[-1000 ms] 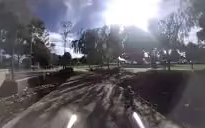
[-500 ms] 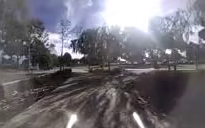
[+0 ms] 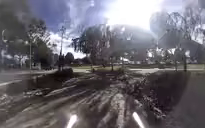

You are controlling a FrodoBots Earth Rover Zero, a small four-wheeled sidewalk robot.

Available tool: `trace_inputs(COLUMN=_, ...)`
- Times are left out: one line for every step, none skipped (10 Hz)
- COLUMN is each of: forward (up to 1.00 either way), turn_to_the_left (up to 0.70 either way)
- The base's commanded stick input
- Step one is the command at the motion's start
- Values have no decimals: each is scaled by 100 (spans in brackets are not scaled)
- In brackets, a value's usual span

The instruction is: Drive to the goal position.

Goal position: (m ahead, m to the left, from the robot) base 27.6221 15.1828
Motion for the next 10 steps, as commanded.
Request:
trace_inputs(forward=100, turn_to_the_left=0)
trace_inputs(forward=100, turn_to_the_left=0)
trace_inputs(forward=100, turn_to_the_left=0)
trace_inputs(forward=100, turn_to_the_left=0)
trace_inputs(forward=100, turn_to_the_left=0)
trace_inputs(forward=100, turn_to_the_left=0)
trace_inputs(forward=100, turn_to_the_left=0)
trace_inputs(forward=100, turn_to_the_left=0)
trace_inputs(forward=100, turn_to_the_left=0)
trace_inputs(forward=100, turn_to_the_left=0)
